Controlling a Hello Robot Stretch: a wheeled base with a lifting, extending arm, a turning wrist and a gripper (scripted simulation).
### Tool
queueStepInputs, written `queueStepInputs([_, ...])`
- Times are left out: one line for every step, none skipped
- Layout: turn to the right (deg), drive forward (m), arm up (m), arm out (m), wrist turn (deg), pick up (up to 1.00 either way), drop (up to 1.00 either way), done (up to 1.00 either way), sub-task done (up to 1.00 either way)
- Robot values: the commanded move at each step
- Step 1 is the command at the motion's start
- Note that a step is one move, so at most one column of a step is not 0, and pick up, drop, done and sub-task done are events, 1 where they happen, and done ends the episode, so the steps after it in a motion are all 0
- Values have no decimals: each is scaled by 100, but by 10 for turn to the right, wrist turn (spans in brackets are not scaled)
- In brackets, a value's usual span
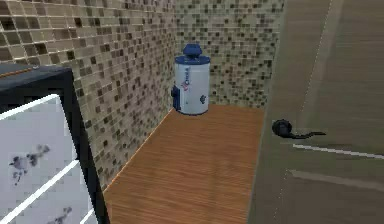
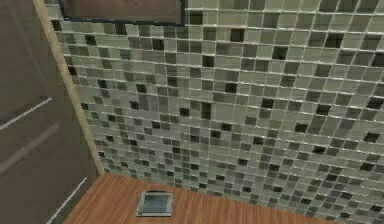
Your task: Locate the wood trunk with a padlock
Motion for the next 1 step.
queueStepInputs([0, 70, 0, 0, 0, 0, 0, 0, 0])
